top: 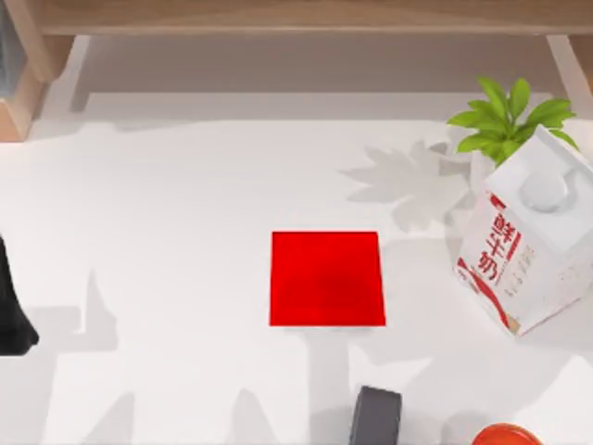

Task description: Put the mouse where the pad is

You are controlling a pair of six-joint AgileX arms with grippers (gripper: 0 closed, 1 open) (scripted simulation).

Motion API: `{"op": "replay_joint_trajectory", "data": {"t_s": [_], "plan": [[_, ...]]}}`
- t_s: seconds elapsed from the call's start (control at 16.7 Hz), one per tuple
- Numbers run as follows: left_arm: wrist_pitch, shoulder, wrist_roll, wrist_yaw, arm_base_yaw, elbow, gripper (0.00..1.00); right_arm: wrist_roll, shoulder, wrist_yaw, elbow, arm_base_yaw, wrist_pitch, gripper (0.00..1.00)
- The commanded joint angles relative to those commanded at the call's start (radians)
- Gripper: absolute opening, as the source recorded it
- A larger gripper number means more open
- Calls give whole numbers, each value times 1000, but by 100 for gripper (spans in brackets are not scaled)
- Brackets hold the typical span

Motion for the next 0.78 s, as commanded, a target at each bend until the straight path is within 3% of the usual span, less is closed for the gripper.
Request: {"op": "replay_joint_trajectory", "data": {"t_s": [0.72,0.78], "plan": [[0,0,0,0,0,0,100,0,0,0,0,0,0,2],[0,0,0,0,0,0,100,0,0,0,0,0,0,0]]}}
